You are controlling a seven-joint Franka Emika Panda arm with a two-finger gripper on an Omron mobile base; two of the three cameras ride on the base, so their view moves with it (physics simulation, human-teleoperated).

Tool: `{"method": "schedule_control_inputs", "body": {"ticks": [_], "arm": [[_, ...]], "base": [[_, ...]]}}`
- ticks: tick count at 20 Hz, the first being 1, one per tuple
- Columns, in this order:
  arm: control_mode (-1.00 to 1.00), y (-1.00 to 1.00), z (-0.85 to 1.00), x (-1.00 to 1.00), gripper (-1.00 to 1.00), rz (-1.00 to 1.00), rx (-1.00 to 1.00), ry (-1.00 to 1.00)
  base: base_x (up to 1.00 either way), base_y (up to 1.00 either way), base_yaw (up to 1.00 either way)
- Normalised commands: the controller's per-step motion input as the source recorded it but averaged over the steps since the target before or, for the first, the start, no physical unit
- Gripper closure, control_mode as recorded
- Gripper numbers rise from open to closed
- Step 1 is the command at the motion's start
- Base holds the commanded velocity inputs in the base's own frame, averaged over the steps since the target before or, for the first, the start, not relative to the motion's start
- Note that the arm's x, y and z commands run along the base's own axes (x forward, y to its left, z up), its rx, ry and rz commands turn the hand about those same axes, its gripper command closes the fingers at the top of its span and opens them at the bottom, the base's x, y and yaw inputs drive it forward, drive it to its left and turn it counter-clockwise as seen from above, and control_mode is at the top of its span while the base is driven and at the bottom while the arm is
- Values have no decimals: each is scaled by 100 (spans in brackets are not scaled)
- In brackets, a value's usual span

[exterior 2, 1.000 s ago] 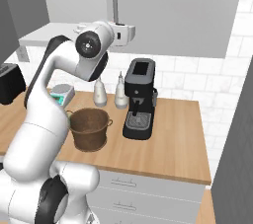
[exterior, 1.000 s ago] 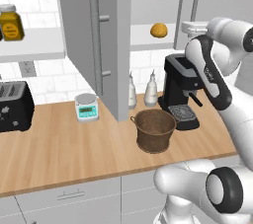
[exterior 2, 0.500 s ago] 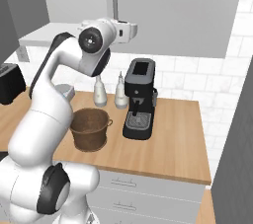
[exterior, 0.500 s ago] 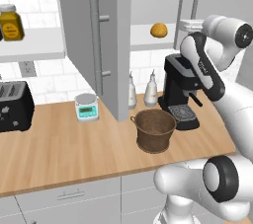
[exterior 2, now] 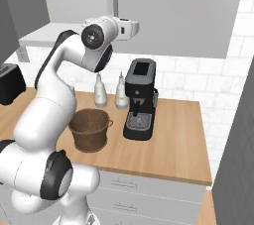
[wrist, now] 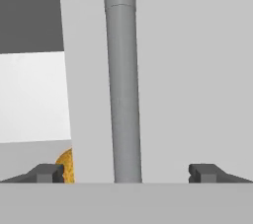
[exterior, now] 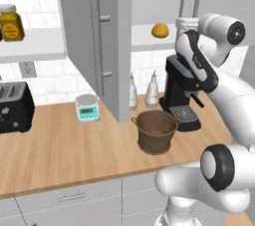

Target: Open the cabinet, pick up the bread from the cabinet and place it in the basket. Then move the basket to the dining counter.

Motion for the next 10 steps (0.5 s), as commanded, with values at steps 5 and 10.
{"method": "schedule_control_inputs", "body": {"ticks": [5, 10], "arm": [[-100, 0, -1, 41, -100, -2, 0, 0], [-100, 0, -6, 46, 100, -3, 0, 0]], "base": [[0, 0, 0], [0, 0, 0]]}}
